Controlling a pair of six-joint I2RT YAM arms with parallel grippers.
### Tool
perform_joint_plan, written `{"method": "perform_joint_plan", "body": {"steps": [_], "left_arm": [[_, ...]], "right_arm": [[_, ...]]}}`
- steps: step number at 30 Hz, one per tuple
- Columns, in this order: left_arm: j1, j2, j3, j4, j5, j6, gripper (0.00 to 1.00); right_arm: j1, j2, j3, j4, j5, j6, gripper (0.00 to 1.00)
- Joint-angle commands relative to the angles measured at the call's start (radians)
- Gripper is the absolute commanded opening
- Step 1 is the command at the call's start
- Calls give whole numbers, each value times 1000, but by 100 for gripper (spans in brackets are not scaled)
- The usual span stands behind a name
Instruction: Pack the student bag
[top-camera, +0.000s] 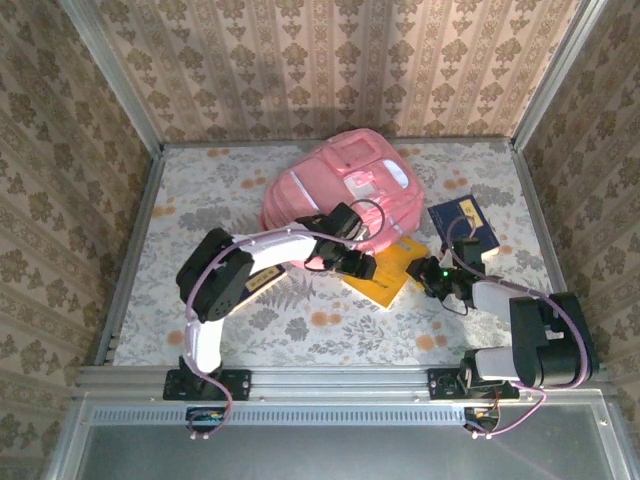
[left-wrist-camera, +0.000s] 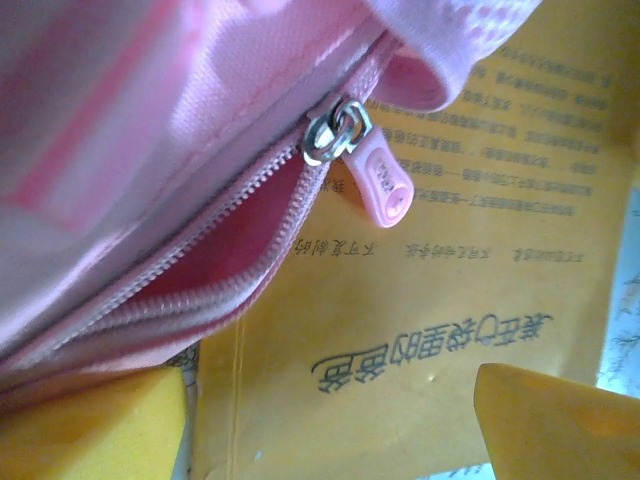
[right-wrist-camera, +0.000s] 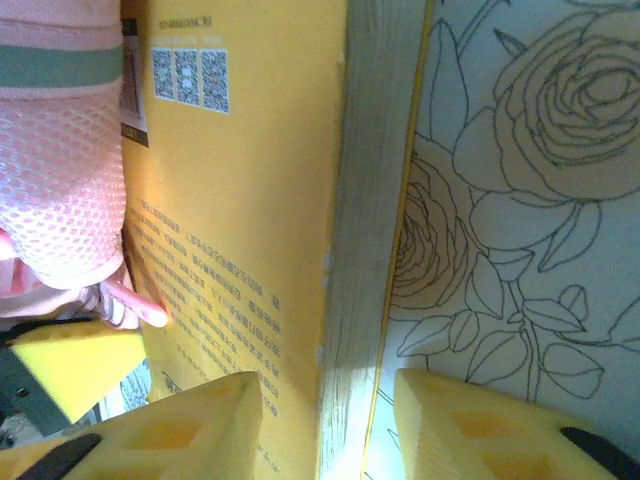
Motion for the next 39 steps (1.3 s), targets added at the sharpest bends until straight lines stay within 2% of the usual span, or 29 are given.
{"method": "perform_joint_plan", "body": {"steps": [1, 10, 16, 23, 27, 31, 35, 39], "left_arm": [[-38, 42, 53, -26, 14, 40, 77], [-108, 52, 45, 24, 121, 17, 77], [-118, 57, 45, 23, 130, 26, 76], [-116, 51, 51, 24, 130, 26, 76], [-110, 40, 37, 43, 147, 17, 75], [-99, 21, 19, 55, 155, 3, 74], [-67, -43, -27, 62, 157, -25, 75], [-22, -141, -92, 76, 174, -60, 77]], "right_arm": [[8, -15, 12, -50, -6, -30, 45], [8, -27, 21, -73, -19, -24, 47], [13, -141, 34, -140, 0, -10, 46], [32, -117, 63, -146, -46, -7, 44], [34, -66, 39, -63, -75, 31, 34], [34, -46, 40, -70, -51, 23, 20], [34, -145, 46, -195, 64, -12, 6], [34, -288, 64, -364, 183, -48, 0]]}}
